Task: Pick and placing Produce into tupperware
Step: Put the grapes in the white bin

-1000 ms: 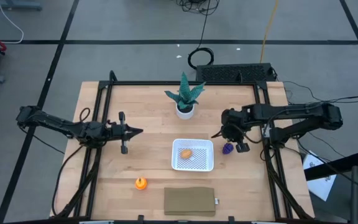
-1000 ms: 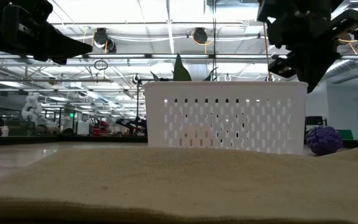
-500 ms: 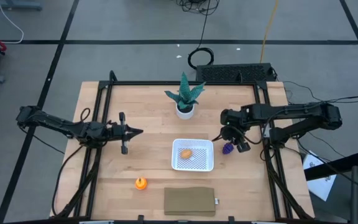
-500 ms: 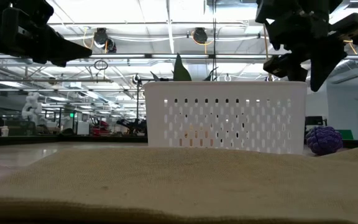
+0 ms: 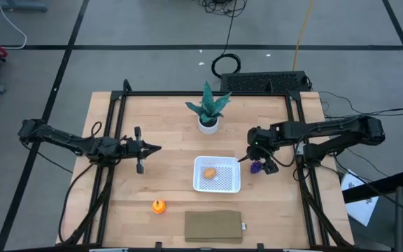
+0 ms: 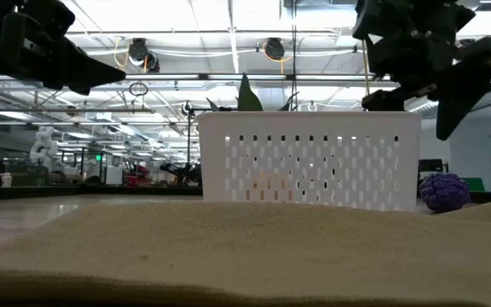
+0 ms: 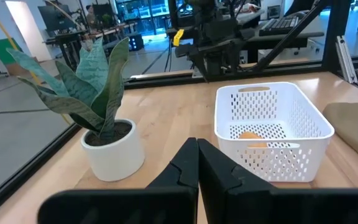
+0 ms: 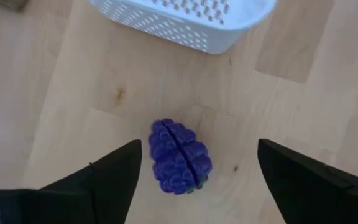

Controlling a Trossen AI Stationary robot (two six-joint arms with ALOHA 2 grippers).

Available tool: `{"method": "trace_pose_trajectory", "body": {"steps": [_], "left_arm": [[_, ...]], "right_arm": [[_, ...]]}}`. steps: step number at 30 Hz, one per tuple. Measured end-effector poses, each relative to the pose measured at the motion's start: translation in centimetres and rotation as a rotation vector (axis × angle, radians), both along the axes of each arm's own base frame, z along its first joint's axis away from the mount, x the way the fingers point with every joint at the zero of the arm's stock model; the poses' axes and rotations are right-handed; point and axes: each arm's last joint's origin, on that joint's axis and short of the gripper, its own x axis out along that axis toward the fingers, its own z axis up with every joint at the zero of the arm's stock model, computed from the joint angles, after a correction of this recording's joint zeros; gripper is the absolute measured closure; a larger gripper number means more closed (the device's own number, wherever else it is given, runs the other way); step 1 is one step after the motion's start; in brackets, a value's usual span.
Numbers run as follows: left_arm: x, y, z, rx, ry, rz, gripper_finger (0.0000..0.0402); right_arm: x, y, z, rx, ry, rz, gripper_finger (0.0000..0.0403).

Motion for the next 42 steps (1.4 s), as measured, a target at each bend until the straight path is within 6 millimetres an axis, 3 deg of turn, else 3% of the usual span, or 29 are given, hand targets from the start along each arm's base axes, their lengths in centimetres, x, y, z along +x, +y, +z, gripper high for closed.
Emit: {"method": "trace_pose_trajectory", "body": {"steps": [12,26,42], "left_arm": [[0.0,0.0,-0.2,-0.008,0.017,0.000,0.0401],[0.0,0.0,-0.2,-0.016,0.015,-0.001,0.0401],[0.0,0.0,-0.2,-0.015,0.017,-0.001,0.0401]], "right_arm": [[-0.7,0.1,-1.5,0.038,0.059,-0.081,0.0053],[-1.0,2.2,-3.4,-0.009,-0.004,0.146,0.0046],[-0.4,2.2,-4.9,-0.070,0.060,0.172,0.0046]]}}
